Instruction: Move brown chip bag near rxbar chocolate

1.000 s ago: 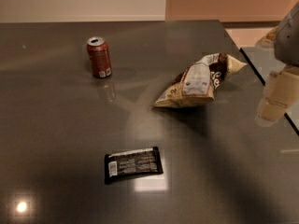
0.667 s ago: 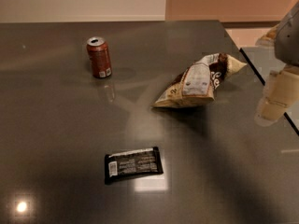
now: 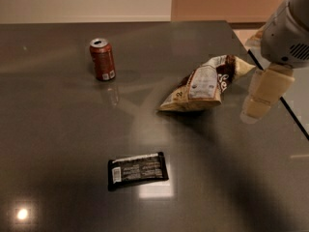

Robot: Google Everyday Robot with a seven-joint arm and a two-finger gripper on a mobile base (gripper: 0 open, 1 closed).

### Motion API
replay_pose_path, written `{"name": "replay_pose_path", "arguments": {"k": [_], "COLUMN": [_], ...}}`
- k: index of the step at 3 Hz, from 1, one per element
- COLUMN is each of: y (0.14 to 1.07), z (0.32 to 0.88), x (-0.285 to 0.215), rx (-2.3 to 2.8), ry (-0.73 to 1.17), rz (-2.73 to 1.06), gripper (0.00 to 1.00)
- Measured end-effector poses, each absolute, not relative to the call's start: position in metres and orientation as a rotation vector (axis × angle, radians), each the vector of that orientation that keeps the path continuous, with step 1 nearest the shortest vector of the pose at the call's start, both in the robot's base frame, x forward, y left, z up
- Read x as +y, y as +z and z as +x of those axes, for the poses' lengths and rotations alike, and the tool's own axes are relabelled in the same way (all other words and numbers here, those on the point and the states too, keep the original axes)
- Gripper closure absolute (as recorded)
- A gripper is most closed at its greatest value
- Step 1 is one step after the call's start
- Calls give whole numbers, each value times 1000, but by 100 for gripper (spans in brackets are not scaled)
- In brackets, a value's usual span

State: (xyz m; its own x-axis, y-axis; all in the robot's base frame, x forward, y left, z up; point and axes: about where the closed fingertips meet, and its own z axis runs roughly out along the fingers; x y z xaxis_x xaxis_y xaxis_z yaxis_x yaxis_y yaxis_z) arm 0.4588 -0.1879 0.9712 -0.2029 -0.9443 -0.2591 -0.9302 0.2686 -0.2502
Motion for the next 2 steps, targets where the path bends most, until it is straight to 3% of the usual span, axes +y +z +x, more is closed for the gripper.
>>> {"name": "replay_pose_path", "arguments": {"k": [2], "y": [949], "z": [484], "x": [-149], "rx": [2289], "ry": [-7], "rz": [-1545], "gripper": [0]}}
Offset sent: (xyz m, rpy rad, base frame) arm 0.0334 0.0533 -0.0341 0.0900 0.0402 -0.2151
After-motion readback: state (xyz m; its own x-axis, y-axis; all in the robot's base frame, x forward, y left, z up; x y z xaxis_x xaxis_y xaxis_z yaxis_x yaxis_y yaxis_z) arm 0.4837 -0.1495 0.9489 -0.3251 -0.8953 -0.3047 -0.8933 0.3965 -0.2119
